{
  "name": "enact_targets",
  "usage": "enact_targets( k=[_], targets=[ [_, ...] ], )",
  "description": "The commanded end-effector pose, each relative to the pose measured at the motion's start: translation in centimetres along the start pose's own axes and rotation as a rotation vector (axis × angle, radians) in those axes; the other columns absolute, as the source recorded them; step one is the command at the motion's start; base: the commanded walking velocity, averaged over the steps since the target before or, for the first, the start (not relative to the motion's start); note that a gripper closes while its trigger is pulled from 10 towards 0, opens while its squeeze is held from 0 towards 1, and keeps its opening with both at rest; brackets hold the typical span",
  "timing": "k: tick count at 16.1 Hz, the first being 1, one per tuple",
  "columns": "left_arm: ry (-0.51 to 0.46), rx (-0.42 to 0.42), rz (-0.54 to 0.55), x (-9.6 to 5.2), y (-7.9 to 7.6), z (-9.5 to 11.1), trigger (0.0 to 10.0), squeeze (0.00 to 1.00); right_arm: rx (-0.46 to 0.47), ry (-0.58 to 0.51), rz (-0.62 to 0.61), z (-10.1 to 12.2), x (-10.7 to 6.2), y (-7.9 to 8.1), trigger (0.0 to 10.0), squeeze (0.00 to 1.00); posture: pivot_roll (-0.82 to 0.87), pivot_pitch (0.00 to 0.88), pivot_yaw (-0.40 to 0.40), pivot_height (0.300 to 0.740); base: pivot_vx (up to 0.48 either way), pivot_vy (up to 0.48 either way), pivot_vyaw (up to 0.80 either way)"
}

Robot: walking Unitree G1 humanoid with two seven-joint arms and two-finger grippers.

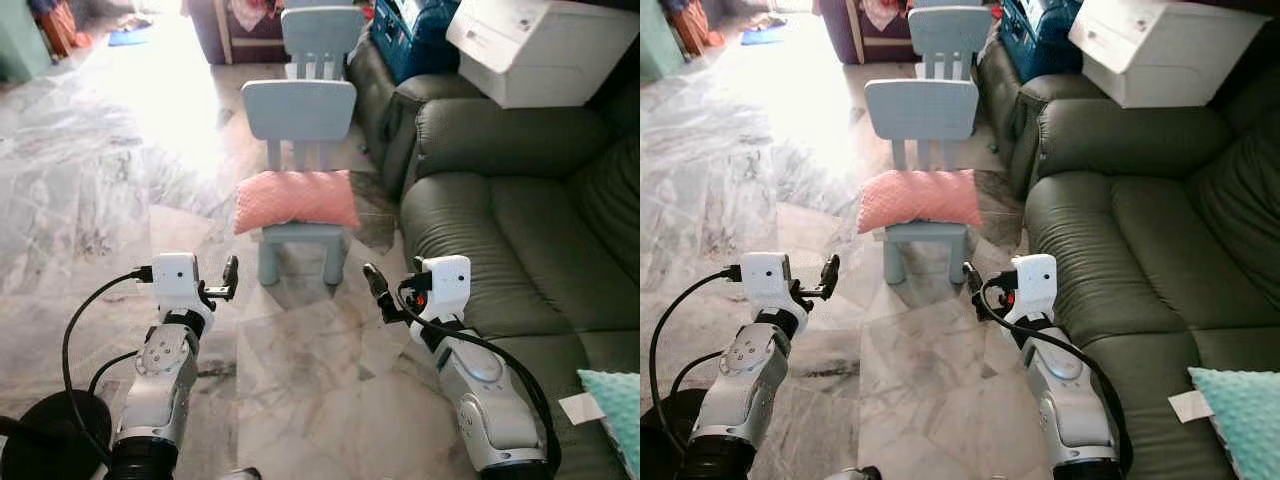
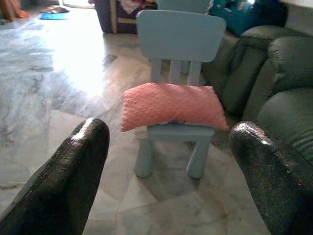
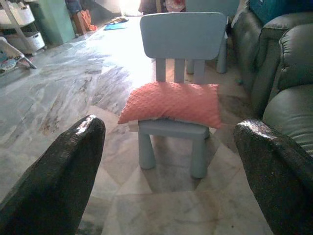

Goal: Move the pillow to the sofa

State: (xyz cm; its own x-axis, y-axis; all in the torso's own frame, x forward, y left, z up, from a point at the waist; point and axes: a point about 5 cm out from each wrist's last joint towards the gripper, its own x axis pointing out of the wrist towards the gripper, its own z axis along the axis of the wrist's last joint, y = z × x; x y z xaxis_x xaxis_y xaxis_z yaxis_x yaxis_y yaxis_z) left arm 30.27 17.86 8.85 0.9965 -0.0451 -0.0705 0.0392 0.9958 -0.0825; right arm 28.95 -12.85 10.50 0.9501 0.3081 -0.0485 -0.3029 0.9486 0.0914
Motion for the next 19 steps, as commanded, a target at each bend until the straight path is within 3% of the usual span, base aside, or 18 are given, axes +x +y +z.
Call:
enact_targets(
  k=[1, 3, 19],
  targets=[
    [-0.016, -0.001, -0.012, -0.10, 0.09, 0.25, 10.0, 0.00, -0.001, -0.002, 0.001, 0.06, 0.04, 0.00, 10.0, 0.00, -0.12, 0.110, -0.011, 0.740, 0.000, 0.000, 0.00],
    [-0.027, 0.009, 0.002, -0.17, 0.33, 0.35, 10.0, 0.00, 0.000, -0.003, 0.004, 0.08, 0.08, 0.08, 10.0, 0.00, -0.12, 0.109, -0.011, 0.740, 0.139, 0.000, 0.00],
    [-0.015, -0.022, 0.012, -0.38, 0.57, -0.02, 10.0, 0.00, 0.003, 0.002, 0.020, -0.05, 0.03, 0.38, 10.0, 0.00, -0.12, 0.117, -0.014, 0.740, 0.475, 0.000, 0.00]
  ],
)
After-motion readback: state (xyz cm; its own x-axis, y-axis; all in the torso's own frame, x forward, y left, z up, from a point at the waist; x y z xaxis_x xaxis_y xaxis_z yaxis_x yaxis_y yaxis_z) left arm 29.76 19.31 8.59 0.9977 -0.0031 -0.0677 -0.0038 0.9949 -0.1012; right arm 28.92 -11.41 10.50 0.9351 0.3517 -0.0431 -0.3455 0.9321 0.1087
